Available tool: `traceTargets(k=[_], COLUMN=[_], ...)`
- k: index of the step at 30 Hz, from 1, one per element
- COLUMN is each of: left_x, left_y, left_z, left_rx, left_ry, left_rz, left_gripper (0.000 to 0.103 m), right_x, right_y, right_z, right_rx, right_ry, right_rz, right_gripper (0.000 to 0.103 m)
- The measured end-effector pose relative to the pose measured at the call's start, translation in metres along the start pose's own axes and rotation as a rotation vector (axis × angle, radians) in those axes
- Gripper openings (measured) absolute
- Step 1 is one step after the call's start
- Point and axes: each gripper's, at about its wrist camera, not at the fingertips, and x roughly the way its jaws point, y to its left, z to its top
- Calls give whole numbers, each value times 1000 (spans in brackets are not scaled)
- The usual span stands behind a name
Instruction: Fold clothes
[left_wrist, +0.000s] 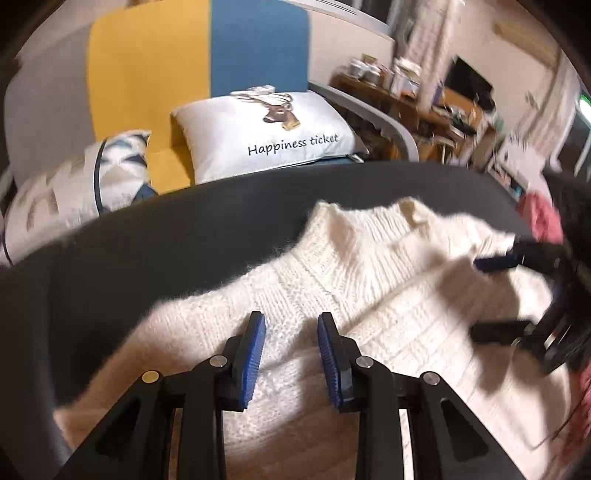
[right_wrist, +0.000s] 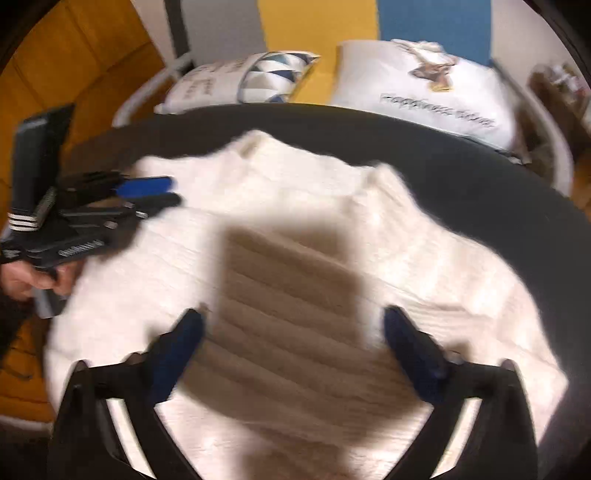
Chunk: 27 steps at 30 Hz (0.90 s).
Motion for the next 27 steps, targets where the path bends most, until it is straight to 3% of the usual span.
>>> traceTargets(k=[5, 7, 8, 13, 15, 18, 21, 24, 26, 27], left_x=[-10, -28, -42, -69, -70, -68, -72, -72, -71, -70], left_y=[5, 4, 3, 3, 5, 14, 16, 13, 10, 9], left_z=[1, -2, -7, -44, -58, -80, -86, -88, -88, -88], left_rx=[-68, -107, -121, -255, -294, -368, -391, -380, -365, -361], left_ry=[2, -18, -38, -11, -5, 14, -2, 3, 7, 8], left_rz=[10, -28, -88, -351, -337, -316, -314, -291, -274, -269], left_gripper=[31, 29, 29, 30, 30, 30, 30, 30, 30, 30], right_x=[2, -5, -9, -62, -68, -74, -74, -69, -67, -63], right_y=[5, 5, 6, -35, -58, -84, -97, -94, -85, -84], right_z=[-6, -7, -8, -51, -77, -110, -119, -108, -98, -93], right_rx=[-13, -4, 0, 308, 462, 644, 745, 754, 726, 721], right_ry=[-15, -10, -8, -132, -172, -256, -306, -308, -293, -270], right_rz=[-72, -60, -54, 320, 389, 418, 449, 357, 244, 186], right_gripper=[92, 92, 92, 93, 93, 93, 93, 92, 76, 43])
